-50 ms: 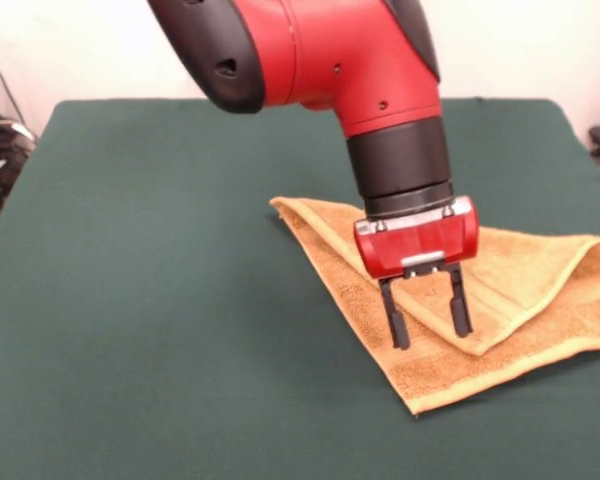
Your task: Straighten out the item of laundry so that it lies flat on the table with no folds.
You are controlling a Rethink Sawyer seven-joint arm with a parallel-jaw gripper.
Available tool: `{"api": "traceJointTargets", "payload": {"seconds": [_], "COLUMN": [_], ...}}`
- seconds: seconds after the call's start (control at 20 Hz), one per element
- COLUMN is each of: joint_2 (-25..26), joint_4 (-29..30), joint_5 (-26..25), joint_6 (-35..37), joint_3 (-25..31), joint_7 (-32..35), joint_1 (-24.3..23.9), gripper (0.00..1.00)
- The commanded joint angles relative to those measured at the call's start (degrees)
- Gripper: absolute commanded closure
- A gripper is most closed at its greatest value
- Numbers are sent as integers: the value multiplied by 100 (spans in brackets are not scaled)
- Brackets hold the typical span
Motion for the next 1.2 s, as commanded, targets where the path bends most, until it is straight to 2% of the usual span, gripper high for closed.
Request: {"api": "traceJointTargets", "payload": {"seconds": [0.05, 0.45, 0.8, 1.05, 1.2], "joint_2": [-207, -8, 205, 339, 317], "joint_4": [566, 416, 396, 458, 471], "joint_5": [120, 80, 213, 540, 638], "joint_6": [29, 132, 584, 1265, 1379], "joint_3": [280, 119, 240, 385, 379], "joint_7": [-122, -101, -432, -836, -868], "joint_1": [271, 541, 439, 313, 327], "gripper": [0, 0, 0, 0, 0]}}
